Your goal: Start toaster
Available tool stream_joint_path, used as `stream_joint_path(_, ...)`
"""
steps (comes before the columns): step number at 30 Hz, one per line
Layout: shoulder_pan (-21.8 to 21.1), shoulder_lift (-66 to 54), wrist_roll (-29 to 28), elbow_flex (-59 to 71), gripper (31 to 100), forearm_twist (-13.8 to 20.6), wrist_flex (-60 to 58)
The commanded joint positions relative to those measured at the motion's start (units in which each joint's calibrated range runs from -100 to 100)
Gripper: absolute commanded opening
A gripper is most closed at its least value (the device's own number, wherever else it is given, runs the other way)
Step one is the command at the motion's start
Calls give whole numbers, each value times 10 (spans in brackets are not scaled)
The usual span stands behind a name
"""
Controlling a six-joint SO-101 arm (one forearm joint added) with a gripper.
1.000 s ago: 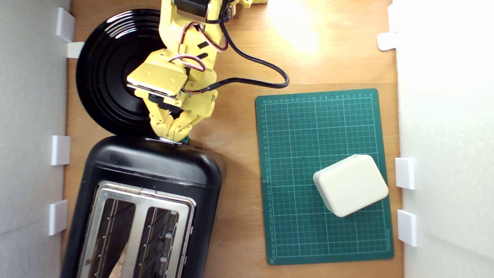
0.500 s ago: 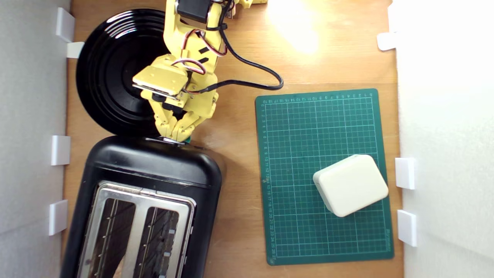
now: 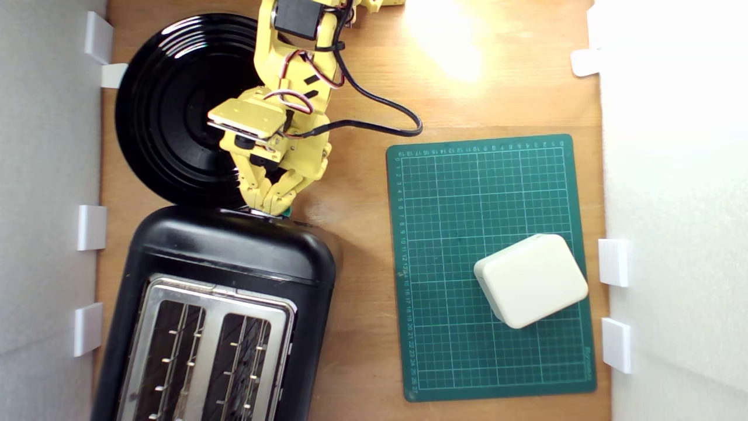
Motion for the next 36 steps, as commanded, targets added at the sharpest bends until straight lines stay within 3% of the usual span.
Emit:
stream_joint_path(1,1,78,-4,12,314,-7,-4)
stream_joint_path(8,-1,142,-7,11,314,-21,-55)
stream_joint_path(14,-3,156,-5,21,314,-13,-66)
stream_joint_path(31,-9,146,-4,16,313,-24,-63)
stream_joint_path(36,-8,119,-4,-23,313,-24,-8)
